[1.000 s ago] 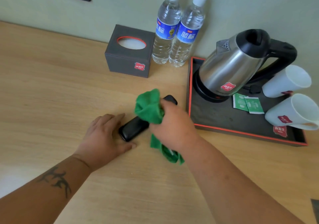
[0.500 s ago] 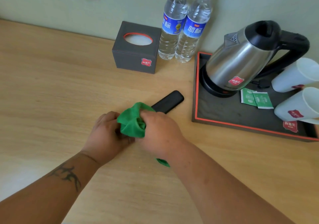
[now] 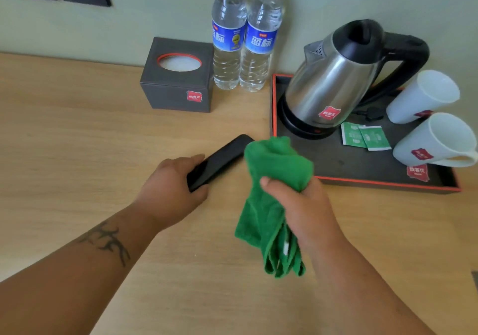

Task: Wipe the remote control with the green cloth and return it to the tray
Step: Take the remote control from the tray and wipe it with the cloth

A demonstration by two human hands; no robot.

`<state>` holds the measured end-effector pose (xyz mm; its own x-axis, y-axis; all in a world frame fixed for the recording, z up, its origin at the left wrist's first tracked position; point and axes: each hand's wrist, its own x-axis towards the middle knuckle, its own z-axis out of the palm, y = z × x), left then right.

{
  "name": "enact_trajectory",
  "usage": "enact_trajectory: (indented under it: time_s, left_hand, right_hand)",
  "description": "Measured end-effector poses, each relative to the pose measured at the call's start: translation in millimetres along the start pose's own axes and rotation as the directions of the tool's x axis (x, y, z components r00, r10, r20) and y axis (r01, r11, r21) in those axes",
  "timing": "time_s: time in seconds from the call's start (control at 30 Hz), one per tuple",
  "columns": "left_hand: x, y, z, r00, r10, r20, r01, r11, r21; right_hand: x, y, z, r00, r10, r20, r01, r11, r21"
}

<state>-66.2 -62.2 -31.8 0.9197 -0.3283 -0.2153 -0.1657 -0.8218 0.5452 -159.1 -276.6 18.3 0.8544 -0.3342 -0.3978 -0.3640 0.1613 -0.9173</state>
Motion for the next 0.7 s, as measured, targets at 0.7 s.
enact_trajectory:
  time_s: [0.7]
  left_hand:
    - [-23.1, 28.1, -5.2, 0.98, -0.109, 0.166, 0.198, 0.56, -0.804]
  right_hand:
    - [35.4, -6.7, 41.5, 0.697, -0.589, 0.409, 0.63, 0.229, -0.742]
